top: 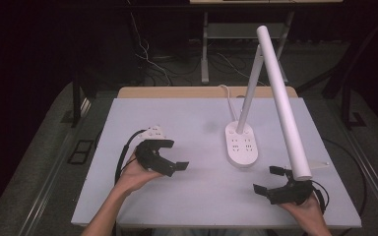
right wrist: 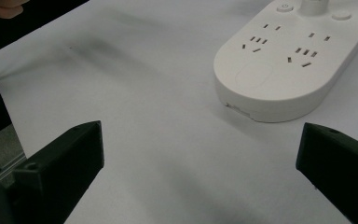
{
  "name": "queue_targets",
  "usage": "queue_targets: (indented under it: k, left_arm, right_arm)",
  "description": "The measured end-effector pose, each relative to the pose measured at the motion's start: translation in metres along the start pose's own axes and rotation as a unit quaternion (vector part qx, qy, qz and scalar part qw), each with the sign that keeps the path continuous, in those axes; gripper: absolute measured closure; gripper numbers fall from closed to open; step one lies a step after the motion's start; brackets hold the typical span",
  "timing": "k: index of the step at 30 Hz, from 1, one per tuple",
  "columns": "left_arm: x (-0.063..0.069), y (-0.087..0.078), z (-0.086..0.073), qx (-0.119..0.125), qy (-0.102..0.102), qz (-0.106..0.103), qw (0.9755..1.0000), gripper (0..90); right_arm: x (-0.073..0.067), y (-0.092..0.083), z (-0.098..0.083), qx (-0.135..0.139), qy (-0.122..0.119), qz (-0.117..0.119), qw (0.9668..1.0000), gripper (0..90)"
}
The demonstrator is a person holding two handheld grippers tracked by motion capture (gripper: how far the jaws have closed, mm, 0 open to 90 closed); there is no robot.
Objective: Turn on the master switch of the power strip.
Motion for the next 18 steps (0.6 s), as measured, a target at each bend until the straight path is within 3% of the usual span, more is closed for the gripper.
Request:
queue_targets:
  k: [18]
  left_arm:
    - [-0.008, 0.025, 0.021, -0.021, 0.01, -0.003, 0.9997, 0.8]
  right_arm:
    - [0.0, -0.001, -0.001, -0.004, -0.002, -0.001, 1.0, 0.2]
Point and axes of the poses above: each handheld gripper's, and its own axes: y roughly forward along the jaws, z roughly out of its top, x roughly to its right, the point moved 7 cm from there along y, roughly forward along the jaws, and after that the axes turned 7 degrees about -y, right-handed, at the moved point
